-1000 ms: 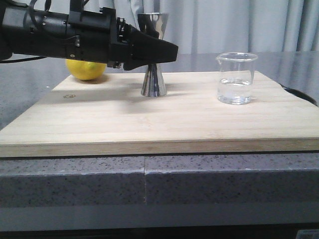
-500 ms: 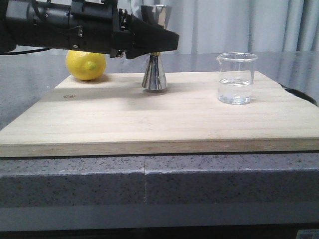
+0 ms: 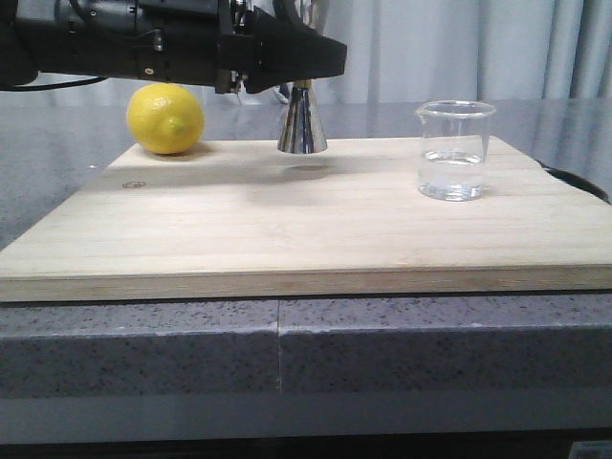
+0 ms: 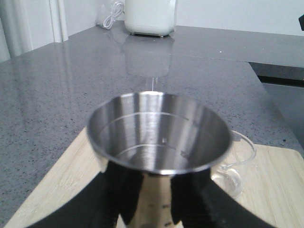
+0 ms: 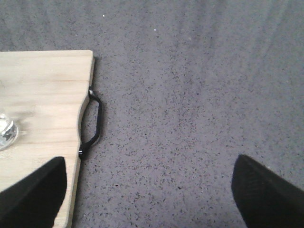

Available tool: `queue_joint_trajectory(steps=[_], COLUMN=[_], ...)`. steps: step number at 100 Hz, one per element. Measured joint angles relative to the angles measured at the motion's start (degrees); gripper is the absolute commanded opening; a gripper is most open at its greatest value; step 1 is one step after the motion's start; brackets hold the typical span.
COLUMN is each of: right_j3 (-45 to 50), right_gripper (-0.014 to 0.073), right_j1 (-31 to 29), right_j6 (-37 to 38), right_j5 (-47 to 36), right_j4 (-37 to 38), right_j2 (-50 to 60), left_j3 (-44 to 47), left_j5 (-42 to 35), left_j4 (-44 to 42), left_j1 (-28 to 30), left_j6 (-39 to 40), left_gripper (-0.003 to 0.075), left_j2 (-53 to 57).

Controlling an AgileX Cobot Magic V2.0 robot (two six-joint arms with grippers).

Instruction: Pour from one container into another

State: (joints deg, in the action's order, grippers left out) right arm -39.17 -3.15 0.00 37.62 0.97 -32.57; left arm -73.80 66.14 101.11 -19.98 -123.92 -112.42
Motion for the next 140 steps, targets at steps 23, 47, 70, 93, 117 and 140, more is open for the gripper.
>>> queue_joint_trajectory(steps=[23, 47, 70, 93, 117, 140], right_j3=[-5.76, -7.51, -6.27, 2.6, 15.62, 22.45], right_gripper=[0.064, 0.064, 0.064, 0.064, 0.064, 0.064], right_j1=[2.59, 17.07, 21.91, 22.94, 26.66, 30.0], right_j6=[-5.66, -6.66, -6.8, -7.14, -7.14, -7.14], right_j5=[3.17, 4.16, 0.26, -11.97, -36.11, -57.57], right_j4=[-1.69, -1.41, -6.55, -9.26, -9.66, -9.79], right_j2=[-3.48, -7.21, -10.42, -11.96, -12.94, -18.86], left_j3=[-0.44, -0.44, -0.44, -0.44, -0.44, -0.44], left_j5=[0.09, 0.21, 0.21, 0.21, 0.21, 0.21], left_j4=[0.0, 0.0, 0.0, 0.0, 0.0, 0.0], left_j1=[0.0, 0.0, 0.0, -0.09, -0.09, -0.09], left_j6=[0.13, 0.26, 0.4, 0.4, 0.4, 0.4], left_gripper=[0.0237, 0.0237, 0.0237, 0.0237, 0.0237, 0.0237], left_j2=[0.0, 0.0, 0.0, 0.0, 0.0, 0.0])
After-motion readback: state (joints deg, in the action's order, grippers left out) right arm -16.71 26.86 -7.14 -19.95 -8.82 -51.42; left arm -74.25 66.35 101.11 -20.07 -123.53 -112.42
